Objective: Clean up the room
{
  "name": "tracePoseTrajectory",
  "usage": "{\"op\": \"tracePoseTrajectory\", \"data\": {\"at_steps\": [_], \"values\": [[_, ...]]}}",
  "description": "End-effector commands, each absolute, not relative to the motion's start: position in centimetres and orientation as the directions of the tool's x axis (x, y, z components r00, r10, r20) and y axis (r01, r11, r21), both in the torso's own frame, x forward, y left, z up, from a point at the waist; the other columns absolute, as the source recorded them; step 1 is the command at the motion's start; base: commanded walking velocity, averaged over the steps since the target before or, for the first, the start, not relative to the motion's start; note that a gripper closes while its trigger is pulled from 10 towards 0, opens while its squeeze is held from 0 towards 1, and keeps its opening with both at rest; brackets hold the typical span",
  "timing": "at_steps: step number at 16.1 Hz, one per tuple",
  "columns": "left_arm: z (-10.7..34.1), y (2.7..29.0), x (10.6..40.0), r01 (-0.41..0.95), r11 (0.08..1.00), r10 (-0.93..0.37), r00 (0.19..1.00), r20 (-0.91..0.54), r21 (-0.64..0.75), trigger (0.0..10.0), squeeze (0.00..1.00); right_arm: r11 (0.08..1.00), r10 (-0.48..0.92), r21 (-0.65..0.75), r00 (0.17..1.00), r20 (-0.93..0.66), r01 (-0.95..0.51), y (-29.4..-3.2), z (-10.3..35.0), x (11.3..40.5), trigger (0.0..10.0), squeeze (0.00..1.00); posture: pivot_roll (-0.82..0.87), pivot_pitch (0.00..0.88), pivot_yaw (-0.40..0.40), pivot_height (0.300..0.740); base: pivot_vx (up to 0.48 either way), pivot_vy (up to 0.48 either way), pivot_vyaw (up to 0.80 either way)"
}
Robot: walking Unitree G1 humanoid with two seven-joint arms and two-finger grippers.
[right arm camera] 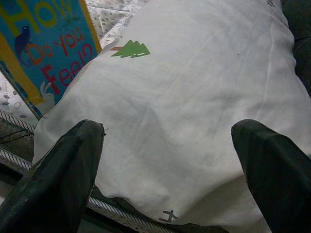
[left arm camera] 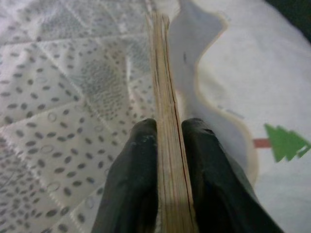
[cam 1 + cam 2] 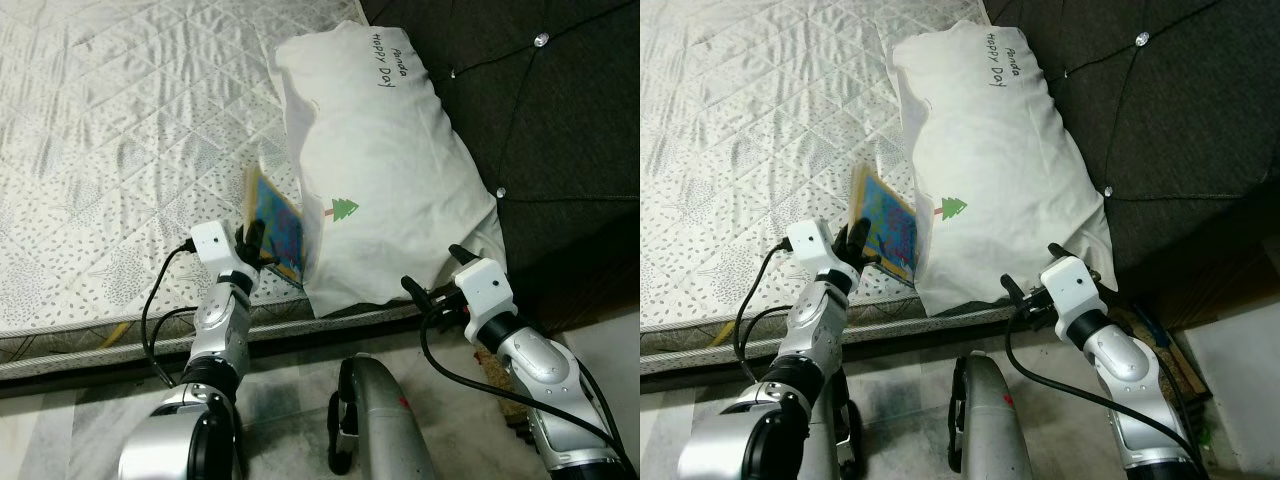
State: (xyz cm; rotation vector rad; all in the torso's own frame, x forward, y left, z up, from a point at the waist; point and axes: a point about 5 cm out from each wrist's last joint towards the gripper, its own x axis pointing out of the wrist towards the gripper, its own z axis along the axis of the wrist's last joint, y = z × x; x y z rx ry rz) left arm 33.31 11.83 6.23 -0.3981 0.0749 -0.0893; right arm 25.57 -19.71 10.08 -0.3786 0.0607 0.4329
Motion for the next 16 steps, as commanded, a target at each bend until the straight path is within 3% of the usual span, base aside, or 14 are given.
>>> {"op": "tracePoseTrajectory", "data": {"at_steps": [1,16], "values": [[5.6,11.5,33.0,0.071,0.919,-0.114,0.990,-0.088,-0.388,10.0,1.00,0.839,0.391,-0.348,0.908,-0.147,-0.418,-20.0,9.9,25.3,10.0,0.00,-0.25,0.247,-0.099,0.638,0.000,0.000,0.00],[6.7,16.4,33.2,-0.062,0.951,0.053,0.998,-0.038,-0.303,10.0,1.00,0.847,0.409,-0.322,0.906,-0.112,-0.422,-18.2,9.3,26.7,10.0,0.00,-0.18,0.174,-0.077,0.638,0.000,0.000,0.00]]}}
